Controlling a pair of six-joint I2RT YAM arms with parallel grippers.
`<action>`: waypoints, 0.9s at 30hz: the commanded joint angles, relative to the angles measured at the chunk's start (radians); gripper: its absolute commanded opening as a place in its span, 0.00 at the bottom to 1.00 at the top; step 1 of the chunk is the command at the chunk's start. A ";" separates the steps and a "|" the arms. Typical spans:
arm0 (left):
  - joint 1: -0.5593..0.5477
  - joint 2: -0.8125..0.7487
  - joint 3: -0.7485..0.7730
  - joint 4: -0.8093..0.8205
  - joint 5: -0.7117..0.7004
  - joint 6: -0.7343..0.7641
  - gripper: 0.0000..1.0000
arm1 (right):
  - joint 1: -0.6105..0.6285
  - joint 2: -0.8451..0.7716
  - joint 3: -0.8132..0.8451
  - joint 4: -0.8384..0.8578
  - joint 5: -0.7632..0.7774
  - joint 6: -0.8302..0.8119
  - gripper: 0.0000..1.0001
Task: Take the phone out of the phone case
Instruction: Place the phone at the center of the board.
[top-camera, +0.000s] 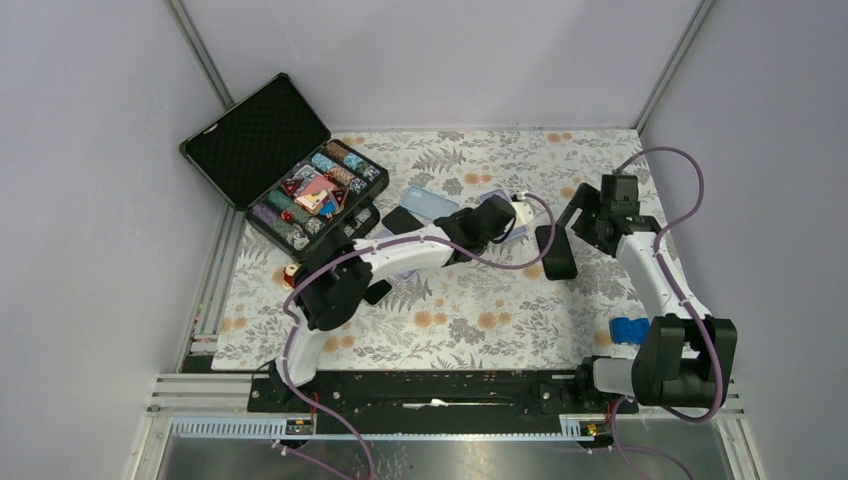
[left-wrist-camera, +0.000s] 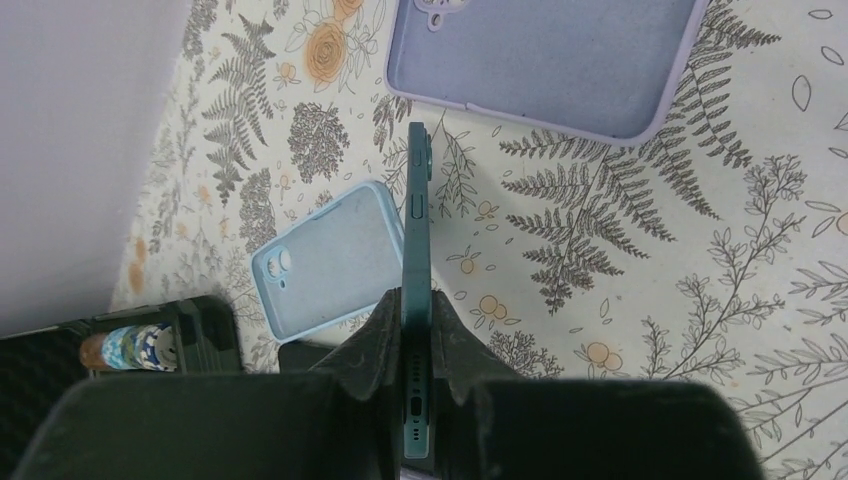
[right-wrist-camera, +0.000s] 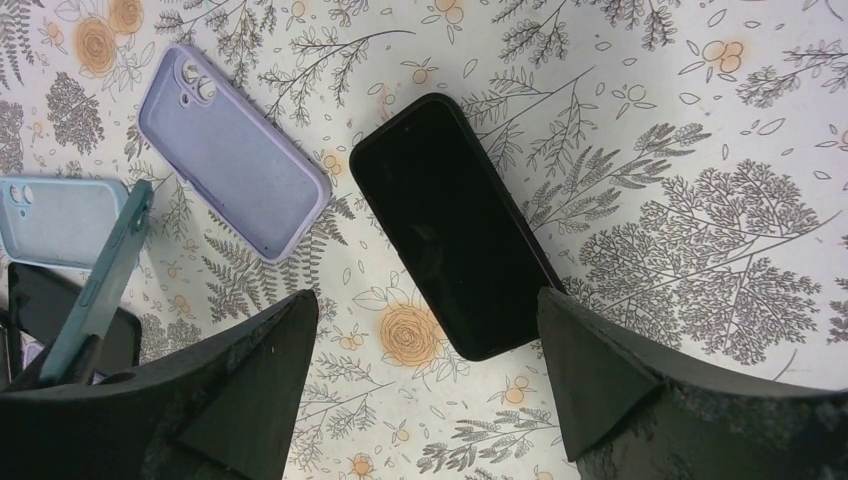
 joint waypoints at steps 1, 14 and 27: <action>-0.039 0.052 0.066 0.022 -0.089 0.035 0.00 | -0.008 -0.046 0.046 -0.043 0.046 -0.019 0.87; -0.088 0.243 0.204 -0.189 -0.181 -0.001 0.11 | -0.024 -0.080 0.043 -0.052 0.053 -0.017 0.87; -0.090 0.283 0.213 -0.212 -0.090 -0.016 0.26 | -0.033 -0.086 0.048 -0.085 0.133 -0.042 0.86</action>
